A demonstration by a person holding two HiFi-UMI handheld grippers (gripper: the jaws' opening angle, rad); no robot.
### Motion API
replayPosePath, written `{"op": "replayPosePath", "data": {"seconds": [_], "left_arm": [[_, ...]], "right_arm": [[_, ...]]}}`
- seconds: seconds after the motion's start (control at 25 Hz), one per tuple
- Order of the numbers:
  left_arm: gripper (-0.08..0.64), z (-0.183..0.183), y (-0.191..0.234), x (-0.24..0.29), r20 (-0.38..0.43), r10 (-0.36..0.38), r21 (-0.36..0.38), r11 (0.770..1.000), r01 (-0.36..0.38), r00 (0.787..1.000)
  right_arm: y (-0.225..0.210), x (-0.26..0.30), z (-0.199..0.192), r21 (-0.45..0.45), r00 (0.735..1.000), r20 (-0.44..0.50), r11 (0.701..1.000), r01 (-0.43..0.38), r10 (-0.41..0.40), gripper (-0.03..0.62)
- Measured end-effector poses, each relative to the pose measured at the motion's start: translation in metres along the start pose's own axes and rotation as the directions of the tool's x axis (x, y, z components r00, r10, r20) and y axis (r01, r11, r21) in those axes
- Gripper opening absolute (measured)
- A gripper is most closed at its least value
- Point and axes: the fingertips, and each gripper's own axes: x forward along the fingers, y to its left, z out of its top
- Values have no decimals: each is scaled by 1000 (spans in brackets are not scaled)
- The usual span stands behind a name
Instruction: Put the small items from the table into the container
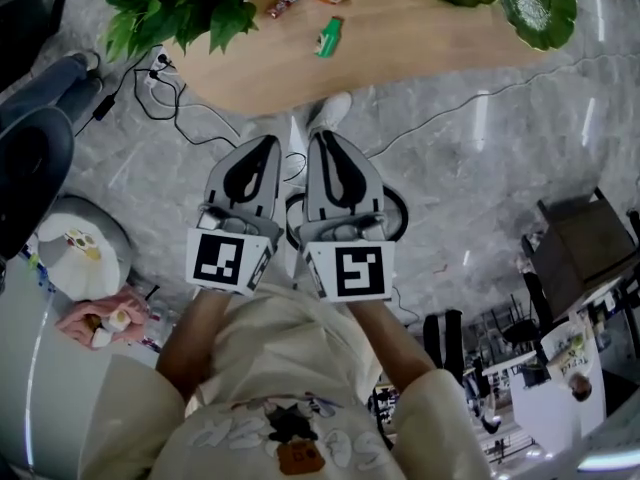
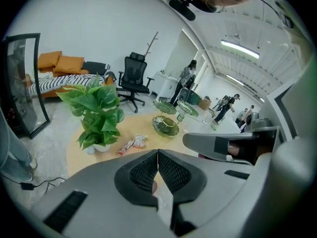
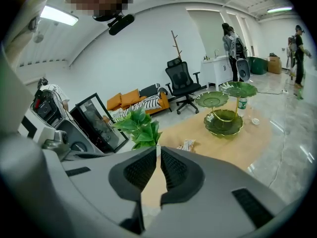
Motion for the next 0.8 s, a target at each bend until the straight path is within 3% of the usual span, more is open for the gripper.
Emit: {"op": "replayPosePath", "data": {"seconds": [0.52, 0.8], "left_arm": [[9, -12, 17, 23, -15, 32, -43, 999, -33, 999], [9, -21, 14, 24, -14, 34, -41, 999, -34, 999]], "right_arm": [[-34, 51, -48, -18, 993, -117, 1000, -3, 1, 61], [-44, 76, -60, -39, 992, -130, 999, -9, 4, 80]]}}
